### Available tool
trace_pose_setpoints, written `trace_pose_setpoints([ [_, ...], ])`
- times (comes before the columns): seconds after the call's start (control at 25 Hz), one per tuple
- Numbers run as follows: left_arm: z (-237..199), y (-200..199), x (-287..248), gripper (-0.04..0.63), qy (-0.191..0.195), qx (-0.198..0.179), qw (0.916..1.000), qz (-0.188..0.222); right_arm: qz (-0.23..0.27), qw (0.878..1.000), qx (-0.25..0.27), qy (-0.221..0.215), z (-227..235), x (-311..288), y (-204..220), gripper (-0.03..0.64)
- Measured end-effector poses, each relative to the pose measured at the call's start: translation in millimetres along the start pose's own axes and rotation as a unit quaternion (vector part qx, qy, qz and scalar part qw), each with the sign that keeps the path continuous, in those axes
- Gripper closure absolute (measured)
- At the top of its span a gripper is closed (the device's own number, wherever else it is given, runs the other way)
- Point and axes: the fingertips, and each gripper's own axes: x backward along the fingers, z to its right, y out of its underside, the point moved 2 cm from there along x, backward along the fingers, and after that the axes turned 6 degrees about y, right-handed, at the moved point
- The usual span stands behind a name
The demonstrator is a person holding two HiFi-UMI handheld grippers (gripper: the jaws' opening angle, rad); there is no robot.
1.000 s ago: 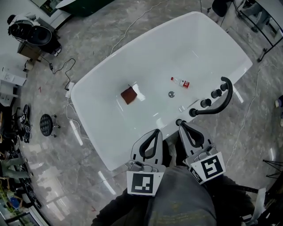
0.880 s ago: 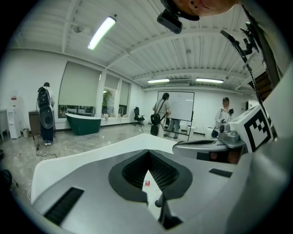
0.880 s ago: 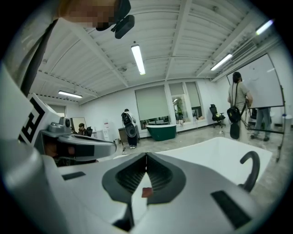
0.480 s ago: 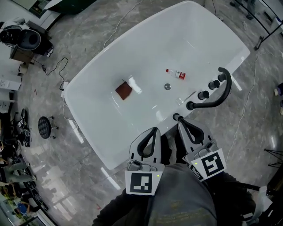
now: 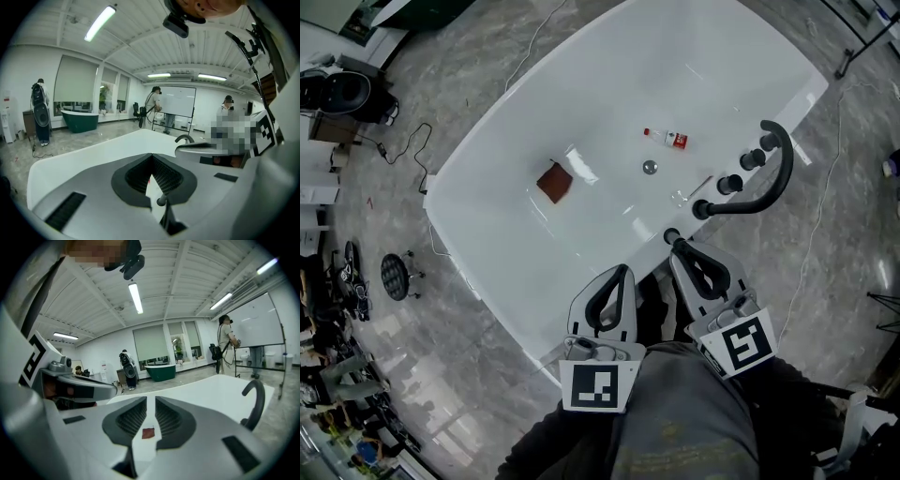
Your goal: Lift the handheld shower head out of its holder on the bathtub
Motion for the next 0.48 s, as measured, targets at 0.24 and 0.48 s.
trace_pose_setpoints([
  [0.24, 6, 7, -12, 0.594, 0.015, 0.0, 0.9999, -0.007, -0.006, 1.0, 0.006, 0.009, 8, 0, 12, 0.471],
  [0.48, 6, 12, -19, 0.594, 0.02, 0.002, 0.9997, -0.013, -0.016, 1.0, 0.006, 0.022, 15, -3, 18, 0.451],
])
